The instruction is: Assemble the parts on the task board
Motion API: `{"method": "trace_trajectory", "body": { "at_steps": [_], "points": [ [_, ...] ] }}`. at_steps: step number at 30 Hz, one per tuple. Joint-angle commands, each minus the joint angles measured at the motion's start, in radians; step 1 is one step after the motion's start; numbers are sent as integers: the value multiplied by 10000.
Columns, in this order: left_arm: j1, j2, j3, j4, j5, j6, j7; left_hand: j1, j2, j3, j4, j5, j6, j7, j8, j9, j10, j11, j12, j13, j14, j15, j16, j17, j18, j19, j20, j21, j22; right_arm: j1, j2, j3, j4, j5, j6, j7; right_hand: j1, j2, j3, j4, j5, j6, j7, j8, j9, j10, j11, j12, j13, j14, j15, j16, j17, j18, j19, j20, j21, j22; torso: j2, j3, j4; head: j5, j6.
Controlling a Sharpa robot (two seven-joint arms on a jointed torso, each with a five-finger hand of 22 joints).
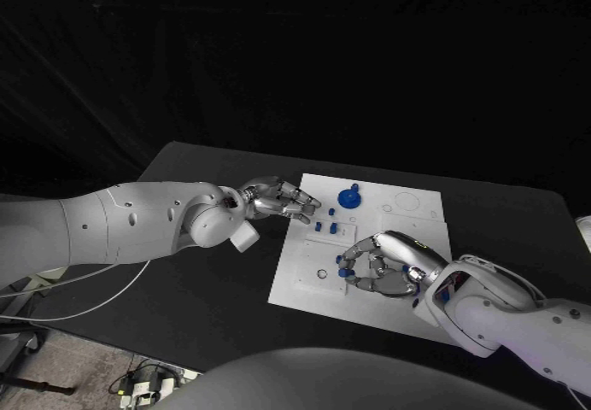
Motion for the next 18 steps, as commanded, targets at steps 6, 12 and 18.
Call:
{"method": "trace_trajectory", "body": {
  "at_steps": [6, 12, 18],
  "points": [
    [-7, 51, 7, -12, -11, 72, 143, 30, 30, -10, 30, 53, -16, 69, 47, 1, 36, 66, 38, -5, -40, 42, 52, -7, 81, 56, -3, 46, -13, -14, 461, -3, -351, 3193, 564, 433, 152, 234, -194, -33, 357, -177, 141, -21, 18, -49, 30, -76, -89, -108, 23, -71, -55, -16, -138, 44, -147, 1021, 4, -2, 2, 30, -1],
    [-8, 42, 7, 3, -10, 86, 149, 26, 38, -9, 33, 53, -17, 70, 47, 1, 37, 67, 39, -5, -41, 43, 55, -7, 81, 58, -3, 48, -13, -54, 955, -3, -767, 3215, 678, 356, 239, 263, -251, -57, 643, -258, 198, 18, 34, -70, 23, -125, -165, -170, 11, -96, -129, 4, -199, 41, -216, 1005, 10, -3, 14, 47, -1],
    [-8, -4, 7, 55, -10, -7, 292, 28, 85, -6, 20, 59, 7, 96, 69, 6, 126, 95, 94, 3, 9, 60, 114, -1, 79, 102, -3, 82, -16, -125, 1232, -2, -1046, 3172, 588, 427, 304, 257, -275, -96, 732, -265, 236, 56, 51, -39, 21, -130, -197, -195, 16, -106, -151, 13, -238, 40, -260, 995, 15, 2, 25, 77, -1]
  ]
}}
